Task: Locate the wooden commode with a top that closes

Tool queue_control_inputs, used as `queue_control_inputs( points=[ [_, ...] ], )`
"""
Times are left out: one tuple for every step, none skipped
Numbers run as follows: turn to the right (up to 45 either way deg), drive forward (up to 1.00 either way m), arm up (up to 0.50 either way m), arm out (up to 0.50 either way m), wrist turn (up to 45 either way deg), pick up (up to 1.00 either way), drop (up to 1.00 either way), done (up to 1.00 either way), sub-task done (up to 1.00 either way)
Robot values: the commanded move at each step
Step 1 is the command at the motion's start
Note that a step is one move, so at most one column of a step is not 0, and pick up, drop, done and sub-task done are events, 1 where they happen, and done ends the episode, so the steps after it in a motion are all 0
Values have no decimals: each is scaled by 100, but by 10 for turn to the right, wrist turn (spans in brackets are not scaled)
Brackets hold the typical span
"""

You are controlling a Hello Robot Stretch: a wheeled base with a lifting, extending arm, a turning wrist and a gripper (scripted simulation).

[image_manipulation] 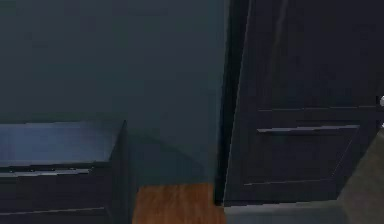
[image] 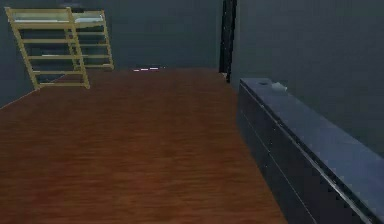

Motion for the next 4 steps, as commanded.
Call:
queue_control_inputs(
  points=[
    [0, 100, 0, 0, 0, 0, 0, 0, 0],
    [0, 100, 0, 0, 0, 0, 0, 0, 0],
    [0, 80, 0, 0, 0, 0, 0, 0, 0],
    [60, 0, 0, 0, 0, 0, 0, 0, 0]
  ],
)
